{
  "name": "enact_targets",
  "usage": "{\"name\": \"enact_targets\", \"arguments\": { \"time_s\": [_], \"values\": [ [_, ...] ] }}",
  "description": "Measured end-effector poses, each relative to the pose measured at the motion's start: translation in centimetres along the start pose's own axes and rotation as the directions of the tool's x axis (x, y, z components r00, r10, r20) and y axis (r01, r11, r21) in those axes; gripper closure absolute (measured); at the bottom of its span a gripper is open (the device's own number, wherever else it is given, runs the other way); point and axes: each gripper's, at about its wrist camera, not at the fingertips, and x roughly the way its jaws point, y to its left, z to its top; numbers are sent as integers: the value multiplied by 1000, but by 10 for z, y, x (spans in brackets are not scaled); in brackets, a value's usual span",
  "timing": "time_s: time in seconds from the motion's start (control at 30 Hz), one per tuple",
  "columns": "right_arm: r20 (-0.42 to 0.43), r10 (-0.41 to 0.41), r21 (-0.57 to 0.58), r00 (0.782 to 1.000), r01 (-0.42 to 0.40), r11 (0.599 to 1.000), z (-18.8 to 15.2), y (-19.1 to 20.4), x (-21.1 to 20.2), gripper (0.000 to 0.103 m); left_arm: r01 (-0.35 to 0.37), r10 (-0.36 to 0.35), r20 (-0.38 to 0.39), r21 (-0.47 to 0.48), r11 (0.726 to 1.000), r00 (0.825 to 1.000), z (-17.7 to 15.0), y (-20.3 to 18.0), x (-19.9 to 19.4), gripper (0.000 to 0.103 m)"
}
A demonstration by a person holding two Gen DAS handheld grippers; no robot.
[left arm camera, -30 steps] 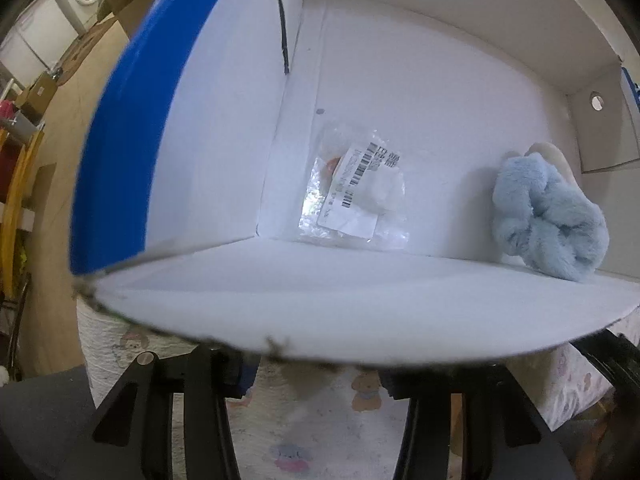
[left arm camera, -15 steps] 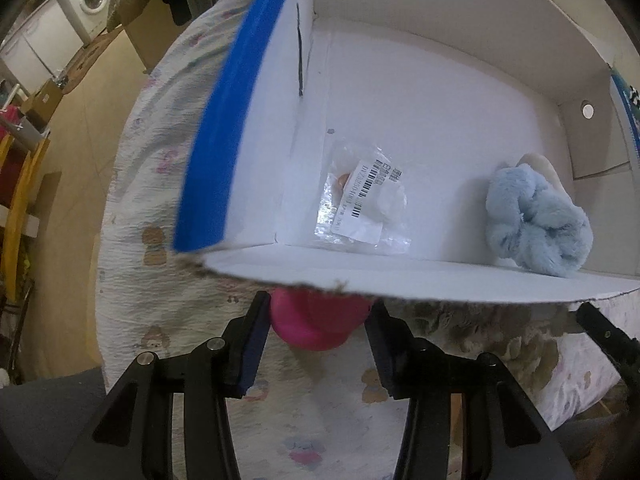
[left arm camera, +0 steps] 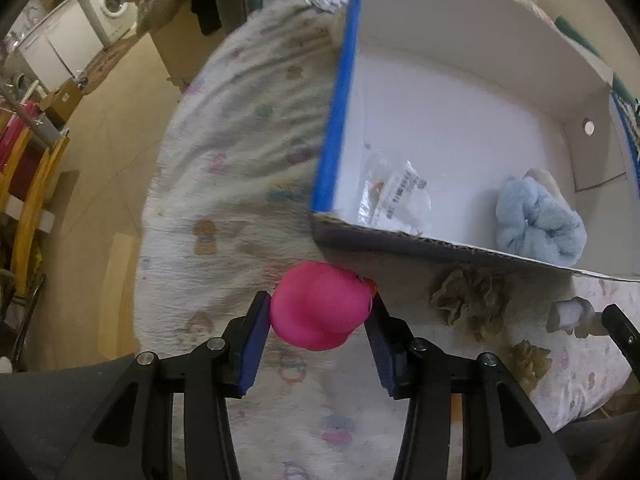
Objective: Organize soft objects
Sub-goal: 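Lower the pink ball and white sock into the box and open both tools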
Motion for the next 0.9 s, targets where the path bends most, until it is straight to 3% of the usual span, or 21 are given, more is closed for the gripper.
{"name": "enact_targets", "arguments": {
  "time_s": [0.27,0.47,0.63,0.9],
  "values": [
    [75,84,-133,994,-73,988,-6,33,-22,92,-69,74,125,-40,997,989,-13,10,-40,60],
    [172,174,-174,970,-144,974,-6,43,-51,92,-108,125,258,-80,991,958,-8,20,-72,60],
    [235,196,-181,952,-155,971,5,47,-71,92,-56,79,297,-85,995,951,2,19,-95,60],
    [271,188,-165,944,-147,975,31,49,-83,92,34,-23,312,-29,999,950,23,-6,-116,60]
  ]
}}
